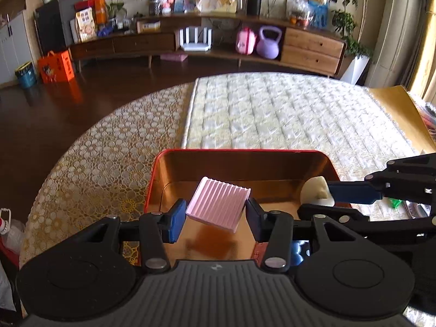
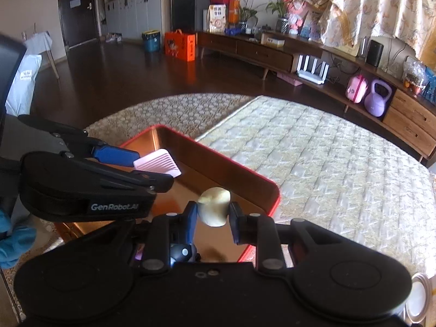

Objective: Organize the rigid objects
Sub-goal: 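Carry the comb and figurine into the red tin and release both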

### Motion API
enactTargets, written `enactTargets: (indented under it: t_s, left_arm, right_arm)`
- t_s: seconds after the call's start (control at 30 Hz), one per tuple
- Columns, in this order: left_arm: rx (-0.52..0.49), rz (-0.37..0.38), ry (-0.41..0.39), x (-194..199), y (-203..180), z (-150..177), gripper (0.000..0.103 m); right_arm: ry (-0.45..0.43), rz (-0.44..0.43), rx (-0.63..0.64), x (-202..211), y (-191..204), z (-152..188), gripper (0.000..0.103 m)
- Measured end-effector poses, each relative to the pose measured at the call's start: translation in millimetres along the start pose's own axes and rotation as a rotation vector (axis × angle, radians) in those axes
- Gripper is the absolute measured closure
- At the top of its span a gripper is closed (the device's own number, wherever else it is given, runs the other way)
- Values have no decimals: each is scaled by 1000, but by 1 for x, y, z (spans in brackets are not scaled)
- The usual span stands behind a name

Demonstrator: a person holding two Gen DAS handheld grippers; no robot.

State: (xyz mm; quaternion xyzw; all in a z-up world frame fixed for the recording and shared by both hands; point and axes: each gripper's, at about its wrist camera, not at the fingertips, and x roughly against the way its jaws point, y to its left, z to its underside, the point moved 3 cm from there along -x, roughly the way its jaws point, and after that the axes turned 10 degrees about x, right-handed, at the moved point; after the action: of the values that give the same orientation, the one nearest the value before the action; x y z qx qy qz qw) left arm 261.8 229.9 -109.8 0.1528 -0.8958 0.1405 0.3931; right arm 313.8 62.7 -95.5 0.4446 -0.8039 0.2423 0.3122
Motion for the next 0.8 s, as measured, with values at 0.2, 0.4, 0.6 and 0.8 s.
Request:
enactTargets:
  t_s: [0.2,0.4,0.6,0.8]
  left_arm:
    - [-13,-21,57,-19,1,-1,56]
    - [-40,-28,81,-29,-5,-2,56]
    - [-86,-67,90,-37,-15,-2,56]
    - [-124,-85,95,-39,-17,-2,55]
  right_arm:
    - [60,-32,18,-19,-1,5,79]
    - [79,-51,46,-26,3,4,79]
    - [90,-57,86,-26,8,5,79]
    - [81,-66,85,-20,7,7,78]
